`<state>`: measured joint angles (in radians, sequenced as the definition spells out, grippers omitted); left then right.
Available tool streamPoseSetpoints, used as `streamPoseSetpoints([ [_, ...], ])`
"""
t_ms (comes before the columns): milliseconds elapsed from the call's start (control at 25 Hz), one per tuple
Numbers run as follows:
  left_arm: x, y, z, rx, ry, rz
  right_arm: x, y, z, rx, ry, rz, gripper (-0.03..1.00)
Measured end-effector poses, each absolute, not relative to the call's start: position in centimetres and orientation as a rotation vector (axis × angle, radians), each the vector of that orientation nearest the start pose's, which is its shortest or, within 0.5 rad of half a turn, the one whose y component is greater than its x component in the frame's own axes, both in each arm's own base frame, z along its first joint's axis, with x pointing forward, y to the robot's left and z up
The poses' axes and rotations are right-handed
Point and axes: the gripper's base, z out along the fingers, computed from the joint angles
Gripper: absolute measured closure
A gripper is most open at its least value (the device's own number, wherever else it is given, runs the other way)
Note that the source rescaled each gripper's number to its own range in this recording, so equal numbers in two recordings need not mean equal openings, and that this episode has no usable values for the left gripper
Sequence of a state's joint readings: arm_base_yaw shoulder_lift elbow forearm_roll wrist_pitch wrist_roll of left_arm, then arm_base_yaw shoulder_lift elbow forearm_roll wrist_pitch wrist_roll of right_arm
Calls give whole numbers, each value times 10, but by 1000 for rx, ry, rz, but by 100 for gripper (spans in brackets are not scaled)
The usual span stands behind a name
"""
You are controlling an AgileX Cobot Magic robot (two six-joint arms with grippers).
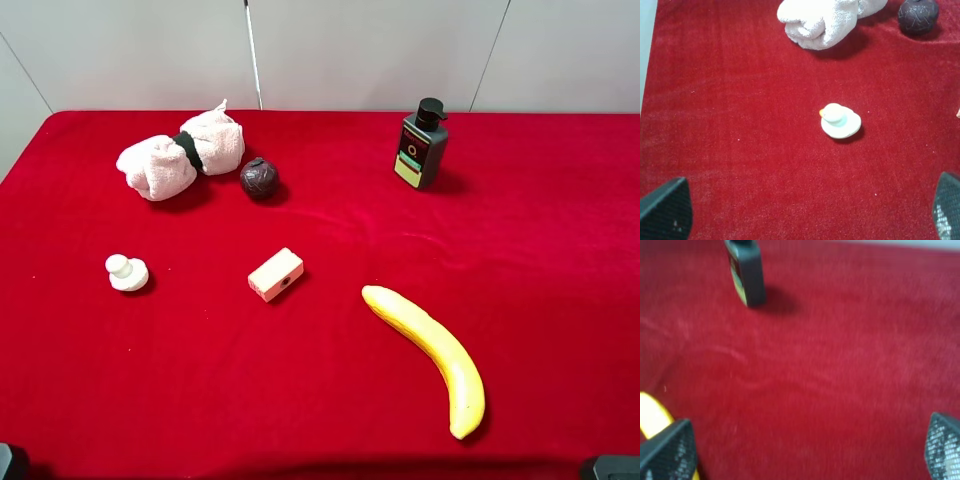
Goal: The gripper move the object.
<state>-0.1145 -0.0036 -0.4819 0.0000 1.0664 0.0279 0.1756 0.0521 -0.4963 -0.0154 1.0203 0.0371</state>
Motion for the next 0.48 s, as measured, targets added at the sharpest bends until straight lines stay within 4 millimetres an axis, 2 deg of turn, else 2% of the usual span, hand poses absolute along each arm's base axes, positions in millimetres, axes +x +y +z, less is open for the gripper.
streamPoseSetpoints([
  [240,-4,0,272,147,2060,-53,-4,-2,280,-16,2002,43,-3],
  [480,-4,0,272,147,2060,-53,-4,1,279,-14,2002,24,-3],
])
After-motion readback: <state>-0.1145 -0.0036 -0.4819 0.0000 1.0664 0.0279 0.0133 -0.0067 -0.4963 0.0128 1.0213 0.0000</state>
